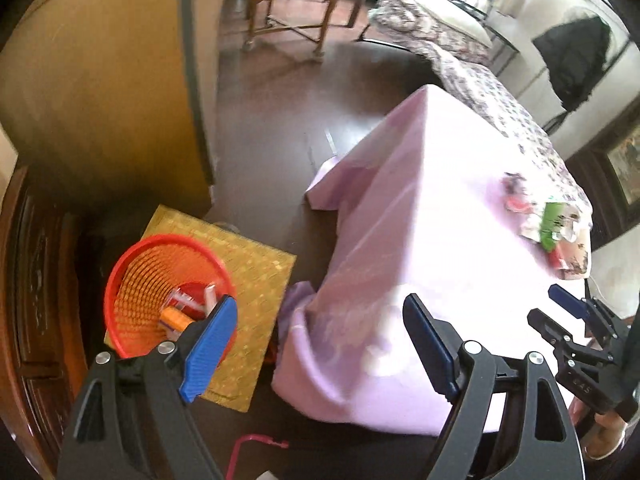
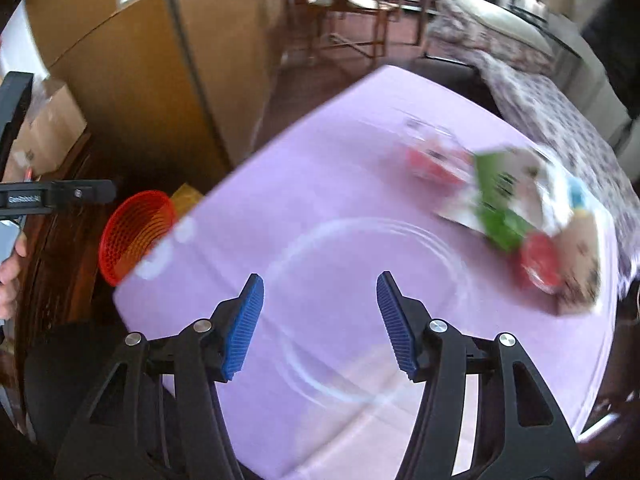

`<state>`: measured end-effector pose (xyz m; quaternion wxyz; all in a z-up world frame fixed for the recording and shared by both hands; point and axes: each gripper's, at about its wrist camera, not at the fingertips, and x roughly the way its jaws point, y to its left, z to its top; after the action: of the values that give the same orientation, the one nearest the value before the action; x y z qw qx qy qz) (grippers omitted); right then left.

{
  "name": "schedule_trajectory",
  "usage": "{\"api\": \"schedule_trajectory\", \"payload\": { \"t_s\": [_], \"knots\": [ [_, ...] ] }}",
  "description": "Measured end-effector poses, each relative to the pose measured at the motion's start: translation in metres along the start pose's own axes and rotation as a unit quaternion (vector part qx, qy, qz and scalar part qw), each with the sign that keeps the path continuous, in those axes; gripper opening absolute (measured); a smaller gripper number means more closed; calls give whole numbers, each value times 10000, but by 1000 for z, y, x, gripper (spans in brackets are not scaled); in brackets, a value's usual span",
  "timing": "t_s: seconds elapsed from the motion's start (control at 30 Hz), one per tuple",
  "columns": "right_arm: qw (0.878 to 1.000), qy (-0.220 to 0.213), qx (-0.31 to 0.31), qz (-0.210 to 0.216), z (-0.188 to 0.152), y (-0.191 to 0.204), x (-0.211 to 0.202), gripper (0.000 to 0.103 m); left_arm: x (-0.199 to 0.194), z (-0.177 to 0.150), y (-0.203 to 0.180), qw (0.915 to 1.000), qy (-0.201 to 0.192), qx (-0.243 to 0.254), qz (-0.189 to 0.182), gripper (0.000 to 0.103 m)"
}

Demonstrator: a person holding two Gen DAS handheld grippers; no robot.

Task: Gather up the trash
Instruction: 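Move both open tools back over the remaining trash on the table, then grasp the clear snack wrapper with the left tool while the right tool approaches the paper cup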

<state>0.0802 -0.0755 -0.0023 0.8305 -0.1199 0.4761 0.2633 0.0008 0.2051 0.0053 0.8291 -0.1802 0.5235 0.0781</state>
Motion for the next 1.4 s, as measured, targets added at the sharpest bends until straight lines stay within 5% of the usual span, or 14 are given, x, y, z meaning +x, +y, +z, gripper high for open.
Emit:
{"api": "schedule_trajectory", "payload": {
  "t_s": [0.47, 0.83, 1.4],
  "knots": [
    [9904, -748, 962, -651, -16, -103, -41, 72, 25, 3, -121, 9929, 190, 1170, -76, 83],
    [9799, -869, 1593, -827, -30, -168, -40, 72, 59, 19, -168, 9914, 420, 1207, -290, 83],
    [9747, -786, 1971, -705, -47, -188, -28, 72, 105, 89, -205, 9920, 724, 421, -941, 83]
  ]
}}
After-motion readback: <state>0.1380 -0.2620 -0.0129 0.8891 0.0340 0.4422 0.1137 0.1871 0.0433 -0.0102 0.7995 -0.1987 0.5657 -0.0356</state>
